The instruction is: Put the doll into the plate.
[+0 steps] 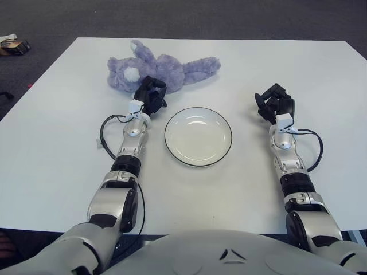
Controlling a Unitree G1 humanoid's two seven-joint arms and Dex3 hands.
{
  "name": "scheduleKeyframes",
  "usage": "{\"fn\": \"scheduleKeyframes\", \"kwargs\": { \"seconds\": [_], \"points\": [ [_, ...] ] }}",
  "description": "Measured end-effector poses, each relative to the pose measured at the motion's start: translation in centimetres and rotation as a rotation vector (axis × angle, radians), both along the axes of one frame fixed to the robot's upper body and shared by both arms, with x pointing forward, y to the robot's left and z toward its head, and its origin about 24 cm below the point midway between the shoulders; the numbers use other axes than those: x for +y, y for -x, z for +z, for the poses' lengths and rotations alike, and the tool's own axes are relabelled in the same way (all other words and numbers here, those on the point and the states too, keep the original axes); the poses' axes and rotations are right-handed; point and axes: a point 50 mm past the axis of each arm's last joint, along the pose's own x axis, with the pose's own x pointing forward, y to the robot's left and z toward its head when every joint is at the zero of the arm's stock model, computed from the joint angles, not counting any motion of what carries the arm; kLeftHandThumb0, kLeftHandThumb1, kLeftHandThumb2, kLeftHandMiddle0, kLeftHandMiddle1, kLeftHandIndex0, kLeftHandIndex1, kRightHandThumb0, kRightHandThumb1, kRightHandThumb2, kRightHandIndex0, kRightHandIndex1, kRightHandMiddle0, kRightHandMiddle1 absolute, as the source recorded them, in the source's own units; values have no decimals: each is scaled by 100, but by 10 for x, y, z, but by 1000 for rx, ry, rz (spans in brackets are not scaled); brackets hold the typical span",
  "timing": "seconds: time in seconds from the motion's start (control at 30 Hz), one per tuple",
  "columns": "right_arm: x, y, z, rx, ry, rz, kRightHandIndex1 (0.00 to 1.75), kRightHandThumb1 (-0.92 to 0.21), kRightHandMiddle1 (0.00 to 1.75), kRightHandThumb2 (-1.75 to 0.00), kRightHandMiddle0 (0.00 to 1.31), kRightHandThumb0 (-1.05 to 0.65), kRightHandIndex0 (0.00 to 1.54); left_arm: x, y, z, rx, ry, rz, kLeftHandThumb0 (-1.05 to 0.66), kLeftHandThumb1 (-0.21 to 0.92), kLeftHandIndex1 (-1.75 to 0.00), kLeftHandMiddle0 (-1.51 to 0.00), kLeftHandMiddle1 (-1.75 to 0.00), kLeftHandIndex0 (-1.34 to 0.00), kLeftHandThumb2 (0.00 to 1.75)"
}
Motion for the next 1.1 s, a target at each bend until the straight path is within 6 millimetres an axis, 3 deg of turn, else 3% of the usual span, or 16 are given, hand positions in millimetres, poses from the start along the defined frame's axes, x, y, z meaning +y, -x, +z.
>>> {"fn": "scheduleKeyframes", "kwargs": {
  "seconds": [1.1],
  "points": [
    [0, -2, -1, 10, 9, 5, 175, -92, 175, -43, 76, -39, 88, 0, 0, 0, -3, 0, -2, -36, 92, -151, -80, -175, -43, 30]
  ]
}}
